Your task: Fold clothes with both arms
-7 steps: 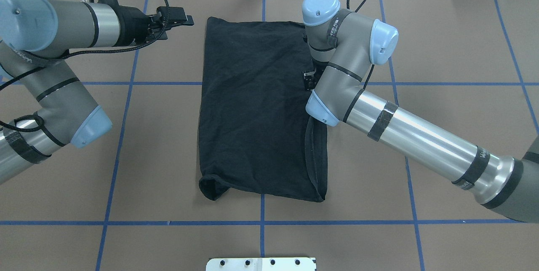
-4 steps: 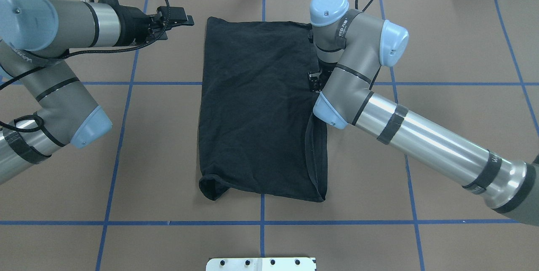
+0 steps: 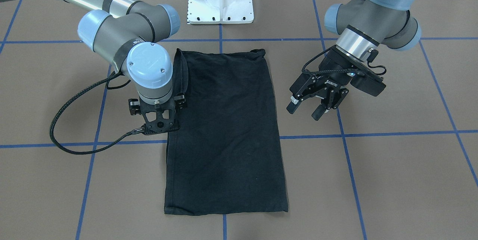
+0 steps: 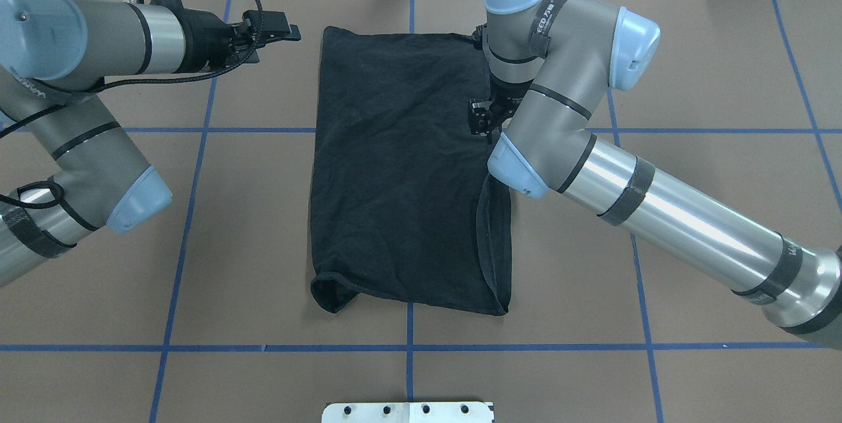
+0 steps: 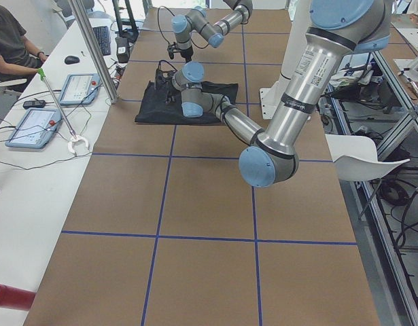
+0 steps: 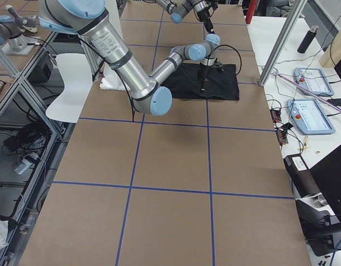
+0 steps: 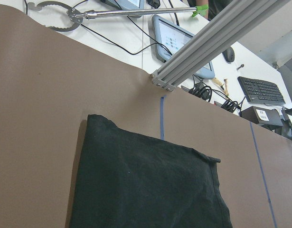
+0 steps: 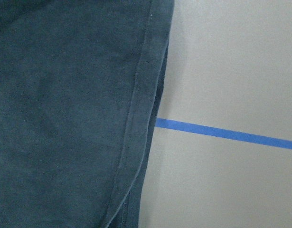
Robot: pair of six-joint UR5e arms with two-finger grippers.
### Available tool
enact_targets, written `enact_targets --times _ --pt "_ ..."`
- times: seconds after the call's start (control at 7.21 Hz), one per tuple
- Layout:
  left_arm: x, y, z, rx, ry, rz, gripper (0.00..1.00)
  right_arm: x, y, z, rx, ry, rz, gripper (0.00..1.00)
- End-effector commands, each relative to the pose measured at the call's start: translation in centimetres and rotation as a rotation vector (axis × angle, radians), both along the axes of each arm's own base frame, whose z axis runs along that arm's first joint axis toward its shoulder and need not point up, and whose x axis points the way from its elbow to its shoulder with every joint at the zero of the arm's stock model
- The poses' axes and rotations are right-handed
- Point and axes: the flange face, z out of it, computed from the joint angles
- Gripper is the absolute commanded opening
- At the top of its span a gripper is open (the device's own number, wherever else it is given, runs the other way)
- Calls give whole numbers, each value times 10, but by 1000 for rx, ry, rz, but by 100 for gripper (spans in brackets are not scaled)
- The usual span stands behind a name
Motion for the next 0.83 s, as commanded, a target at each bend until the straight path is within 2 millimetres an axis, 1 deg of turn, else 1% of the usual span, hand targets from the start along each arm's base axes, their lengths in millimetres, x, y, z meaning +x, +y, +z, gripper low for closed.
enact_targets --times 0.0,0.14,0.28,0.42,0.55,0.69 --pt "-6 5 -7 -23 -44 -2 100 -1 -1 -16 12 -11 10 97" --pt "-9 12 -18 -50 -73 2 100 -6 3 -17 15 -10 2 97" --pt "-11 17 -23 -66 -91 7 100 -21 19 -19 39 5 -17 97" --pt "-11 18 -24 -67 -92 9 100 -51 45 -12 55 58 -13 98" --pt "-14 21 -15 -76 -100 11 100 -66 62 -8 60 101 -21 98" --pt "-14 22 -12 -79 -102 12 100 -75 76 -3 28 154 -14 98"
